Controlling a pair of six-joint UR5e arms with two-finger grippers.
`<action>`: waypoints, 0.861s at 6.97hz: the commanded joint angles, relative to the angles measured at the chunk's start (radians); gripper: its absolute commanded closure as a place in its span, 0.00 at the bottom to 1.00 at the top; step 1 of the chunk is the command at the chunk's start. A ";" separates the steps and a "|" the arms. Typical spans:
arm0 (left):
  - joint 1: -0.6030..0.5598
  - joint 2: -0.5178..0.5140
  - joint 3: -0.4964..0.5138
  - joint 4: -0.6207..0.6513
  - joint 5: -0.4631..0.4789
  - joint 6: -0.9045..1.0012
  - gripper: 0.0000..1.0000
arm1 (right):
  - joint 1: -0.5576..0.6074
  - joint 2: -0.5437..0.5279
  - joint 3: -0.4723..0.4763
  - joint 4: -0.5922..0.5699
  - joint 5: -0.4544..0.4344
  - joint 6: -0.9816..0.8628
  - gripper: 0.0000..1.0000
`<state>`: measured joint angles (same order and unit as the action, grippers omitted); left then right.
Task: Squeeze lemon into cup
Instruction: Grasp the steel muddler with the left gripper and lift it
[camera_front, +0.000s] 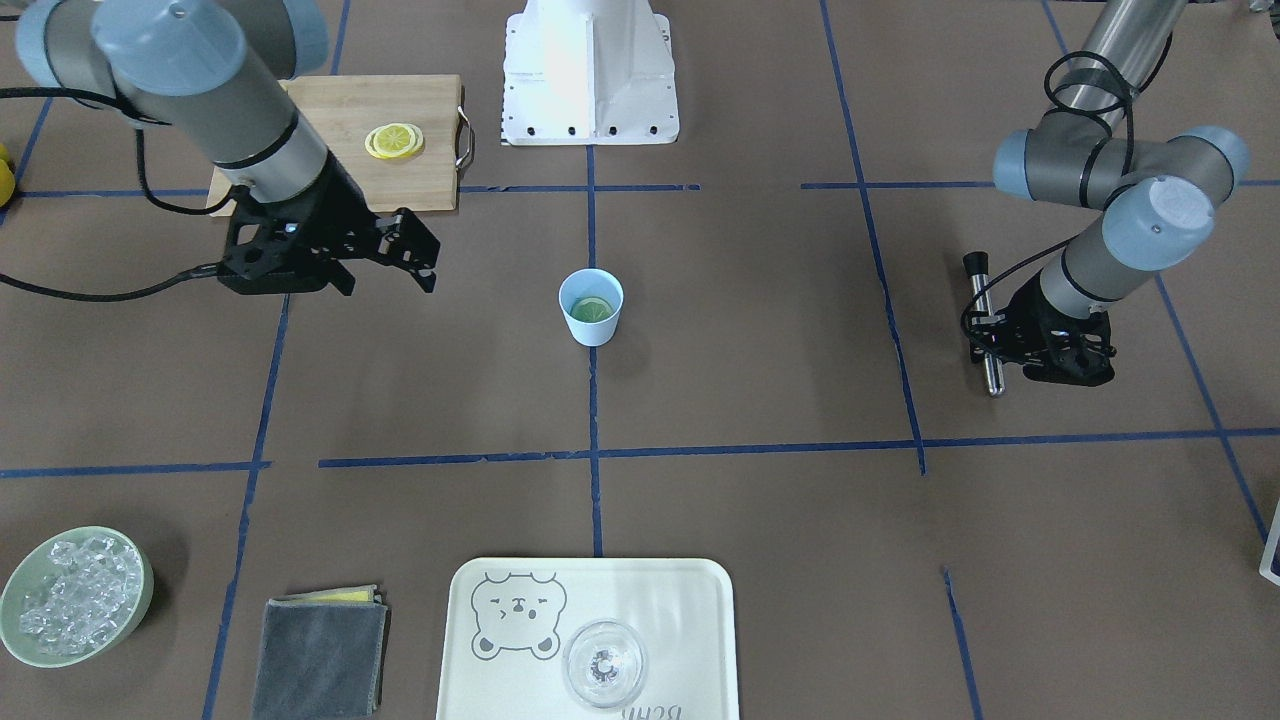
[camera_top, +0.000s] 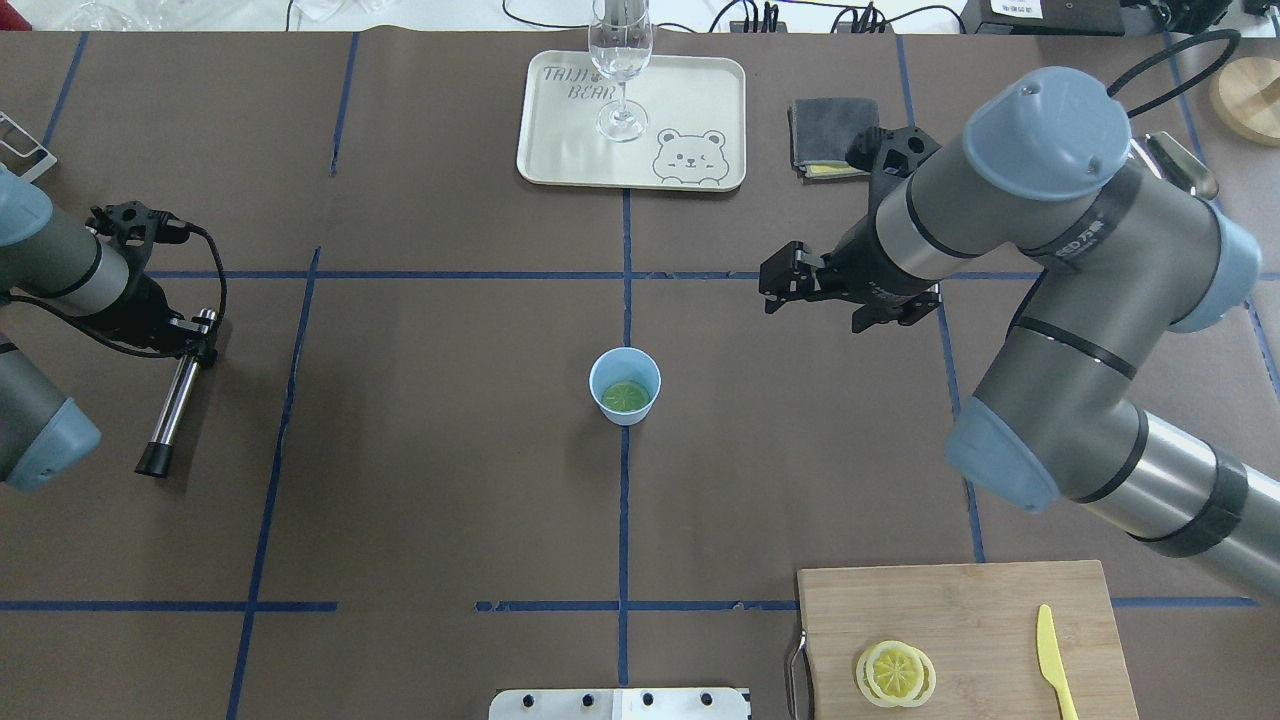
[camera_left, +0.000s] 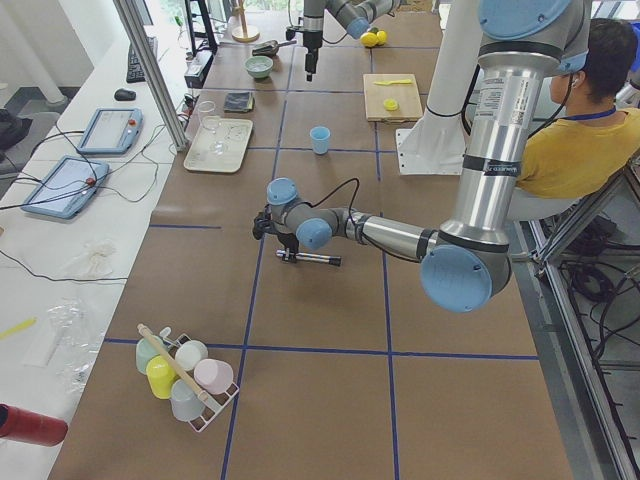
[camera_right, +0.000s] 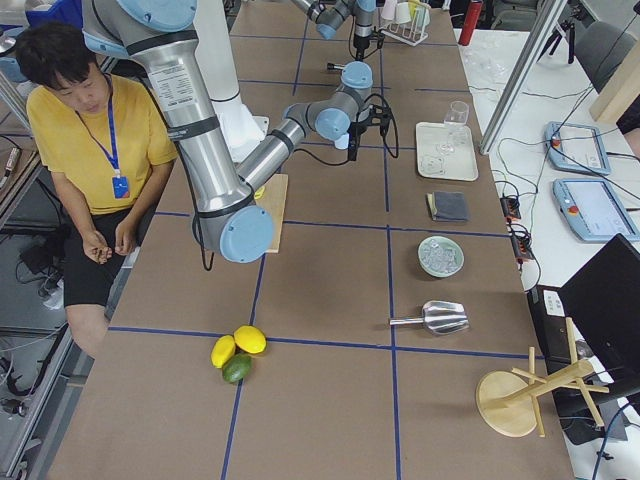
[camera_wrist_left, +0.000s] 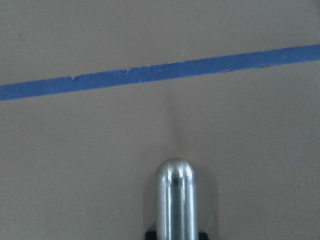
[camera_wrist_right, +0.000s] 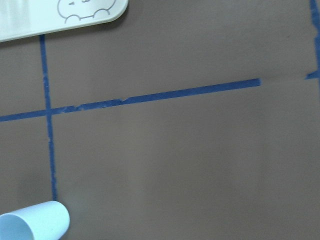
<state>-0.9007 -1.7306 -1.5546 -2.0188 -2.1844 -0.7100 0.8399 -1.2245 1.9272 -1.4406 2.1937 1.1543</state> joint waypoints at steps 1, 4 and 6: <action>-0.004 0.000 -0.085 0.009 0.000 0.004 1.00 | 0.184 -0.161 0.013 -0.001 0.148 -0.268 0.00; -0.004 -0.076 -0.307 0.127 0.003 0.013 1.00 | 0.324 -0.251 0.026 -0.003 0.213 -0.378 0.00; 0.034 -0.241 -0.392 0.150 0.173 0.011 1.00 | 0.372 -0.296 0.026 -0.003 0.216 -0.452 0.00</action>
<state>-0.8899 -1.8704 -1.9007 -1.8865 -2.1268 -0.6971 1.1832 -1.4949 1.9520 -1.4435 2.4049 0.7376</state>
